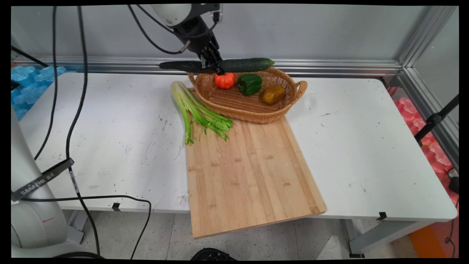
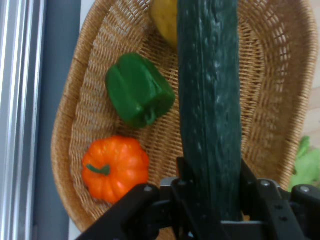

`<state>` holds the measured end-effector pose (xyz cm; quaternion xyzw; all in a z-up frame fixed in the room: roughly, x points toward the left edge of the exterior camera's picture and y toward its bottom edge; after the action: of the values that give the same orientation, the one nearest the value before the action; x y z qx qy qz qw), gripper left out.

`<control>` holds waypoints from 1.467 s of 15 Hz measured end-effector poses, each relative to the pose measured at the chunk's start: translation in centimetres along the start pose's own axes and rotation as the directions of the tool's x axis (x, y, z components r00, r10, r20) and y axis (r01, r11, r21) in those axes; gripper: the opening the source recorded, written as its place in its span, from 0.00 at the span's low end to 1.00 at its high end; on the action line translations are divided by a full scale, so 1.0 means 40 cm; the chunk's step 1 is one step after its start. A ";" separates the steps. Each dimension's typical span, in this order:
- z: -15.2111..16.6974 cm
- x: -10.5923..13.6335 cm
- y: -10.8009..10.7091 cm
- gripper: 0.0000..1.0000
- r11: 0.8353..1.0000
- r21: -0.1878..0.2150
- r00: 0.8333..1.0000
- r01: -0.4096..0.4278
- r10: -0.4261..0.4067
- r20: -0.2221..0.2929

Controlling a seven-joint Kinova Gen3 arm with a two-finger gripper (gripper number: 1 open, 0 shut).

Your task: Place the picked object in the vegetable basket

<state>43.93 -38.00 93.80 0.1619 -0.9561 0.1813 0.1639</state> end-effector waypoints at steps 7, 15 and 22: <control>0.131 0.025 -0.049 0.00 0.994 -0.039 0.995 -0.103 0.103 -0.006; 0.229 0.050 -0.036 0.00 0.985 -0.090 0.989 -0.146 0.145 -0.015; 0.283 0.055 -0.026 0.00 0.982 -0.110 0.988 -0.156 0.156 -0.009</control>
<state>39.47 -44.01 84.95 0.0772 -0.9743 0.1407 0.1582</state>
